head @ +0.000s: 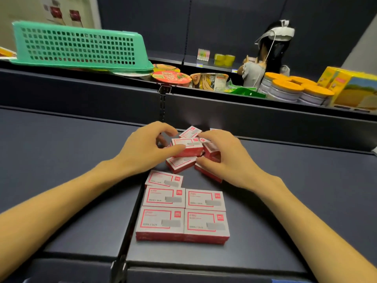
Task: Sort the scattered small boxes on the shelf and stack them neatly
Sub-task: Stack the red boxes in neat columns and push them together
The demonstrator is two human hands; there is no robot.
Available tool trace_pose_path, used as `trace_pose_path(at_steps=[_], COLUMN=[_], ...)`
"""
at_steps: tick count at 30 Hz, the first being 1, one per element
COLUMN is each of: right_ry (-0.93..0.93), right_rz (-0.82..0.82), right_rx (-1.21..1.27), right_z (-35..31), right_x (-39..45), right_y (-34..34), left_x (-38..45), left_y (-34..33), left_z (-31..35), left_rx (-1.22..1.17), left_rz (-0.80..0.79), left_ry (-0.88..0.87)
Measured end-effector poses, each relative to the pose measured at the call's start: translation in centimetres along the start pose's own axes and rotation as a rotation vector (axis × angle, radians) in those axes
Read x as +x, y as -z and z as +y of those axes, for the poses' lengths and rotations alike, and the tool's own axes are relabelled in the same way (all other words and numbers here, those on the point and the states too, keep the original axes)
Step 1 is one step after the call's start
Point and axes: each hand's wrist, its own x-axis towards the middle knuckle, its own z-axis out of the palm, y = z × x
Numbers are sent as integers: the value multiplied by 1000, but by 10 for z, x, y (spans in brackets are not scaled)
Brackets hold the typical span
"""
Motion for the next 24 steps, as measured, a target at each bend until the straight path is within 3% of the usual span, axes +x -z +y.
trace_pose_path(at_steps=[7,12,24], right_ry=[-155,-192,-250], right_rz=[-131,-94,28], right_rx=[87,80,-49], right_z=[23,28,23], right_x=[-4,-2,-1], right_y=[12,17,7], left_x=[-7,-1,0], left_y=[-8,-10,-5], left_z=[-12,-16,-22], left_rx=[49,34,-57], left_rz=[-72,-156,-87], left_ry=[-71,-83,-64])
